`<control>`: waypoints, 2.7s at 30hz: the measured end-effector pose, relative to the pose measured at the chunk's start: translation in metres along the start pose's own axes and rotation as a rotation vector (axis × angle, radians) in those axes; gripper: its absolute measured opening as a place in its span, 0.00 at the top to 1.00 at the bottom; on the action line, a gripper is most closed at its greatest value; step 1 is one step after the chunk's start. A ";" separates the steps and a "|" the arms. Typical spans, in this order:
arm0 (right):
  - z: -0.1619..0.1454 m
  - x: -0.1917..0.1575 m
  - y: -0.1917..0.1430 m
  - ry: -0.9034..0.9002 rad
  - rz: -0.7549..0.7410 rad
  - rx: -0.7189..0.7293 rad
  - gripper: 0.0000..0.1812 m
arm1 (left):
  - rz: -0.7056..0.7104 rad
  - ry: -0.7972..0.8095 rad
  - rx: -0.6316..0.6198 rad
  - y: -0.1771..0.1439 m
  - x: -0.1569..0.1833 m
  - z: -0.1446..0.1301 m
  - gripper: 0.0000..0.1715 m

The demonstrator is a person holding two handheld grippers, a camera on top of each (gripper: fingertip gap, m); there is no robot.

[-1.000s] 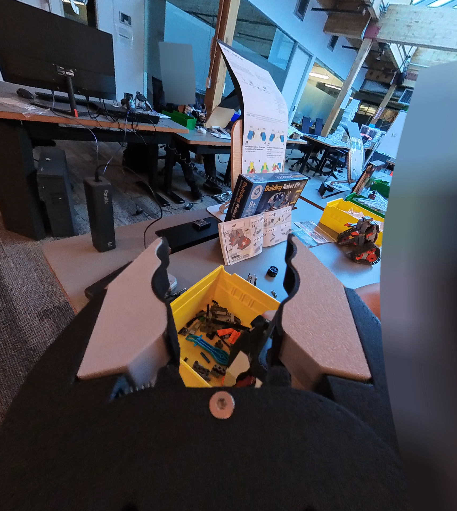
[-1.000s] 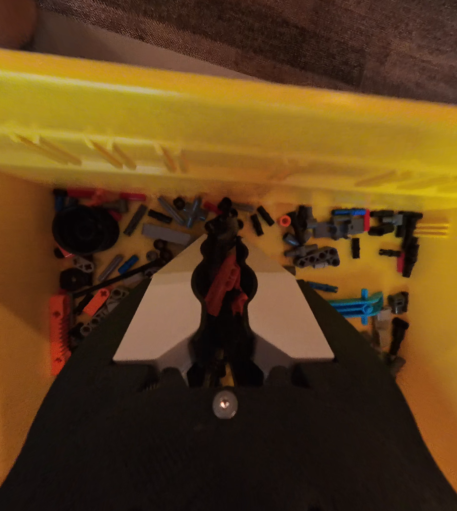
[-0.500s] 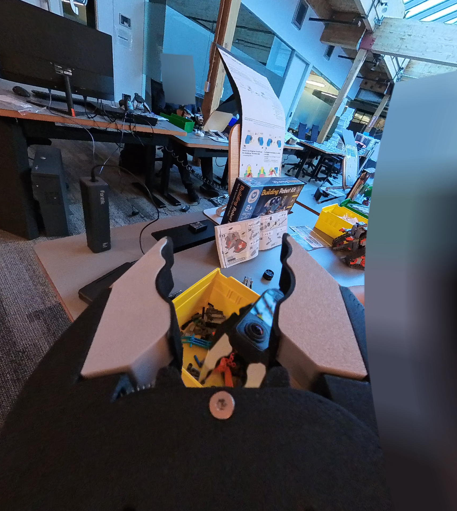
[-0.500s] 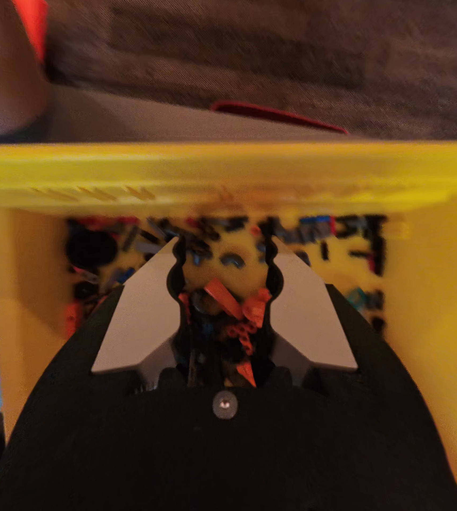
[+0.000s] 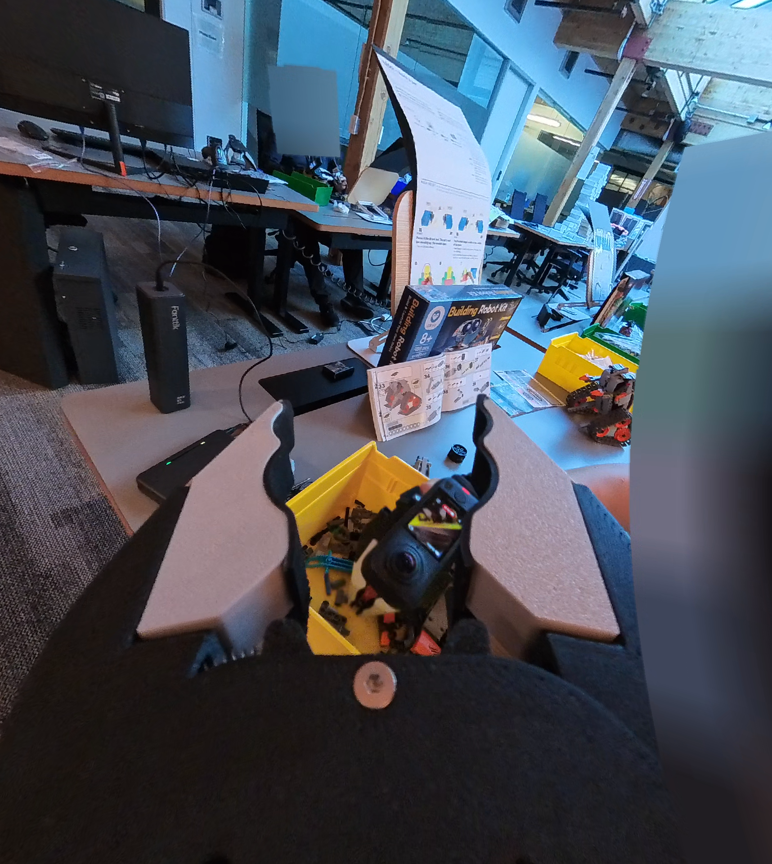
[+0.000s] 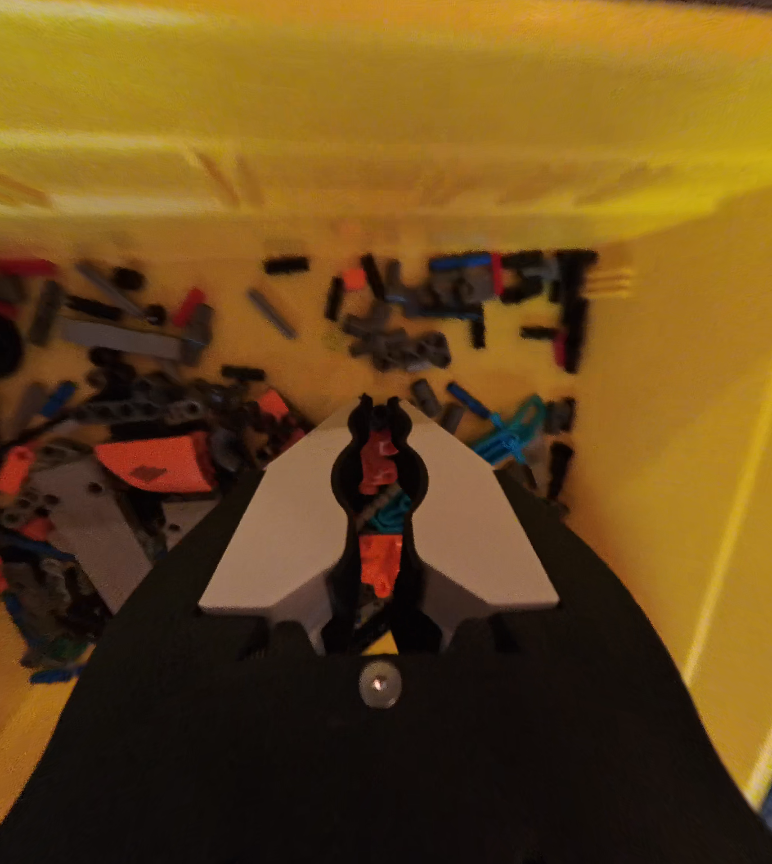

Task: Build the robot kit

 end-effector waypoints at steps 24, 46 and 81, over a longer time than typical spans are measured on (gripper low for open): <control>-0.017 -0.043 0.003 -0.184 0.148 -0.117 0.90 | -0.014 0.017 -0.024 0.004 0.006 -0.003 0.56; -0.046 -0.087 0.001 -0.203 0.216 -0.346 0.51 | -0.023 0.020 -0.044 0.008 0.007 -0.006 0.56; -0.064 -0.043 -0.042 0.122 0.148 -0.351 0.79 | -0.029 0.045 -0.071 0.015 0.015 -0.009 0.56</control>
Point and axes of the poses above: each gripper's, where its closed fingertips meet, y out along the fingers, z out of its top, x = y × z across the jaws, the point moved 4 cm from there along -y, back along the fingers, and after that the axes turned 13 degrees about z, right-handed, at the moved point
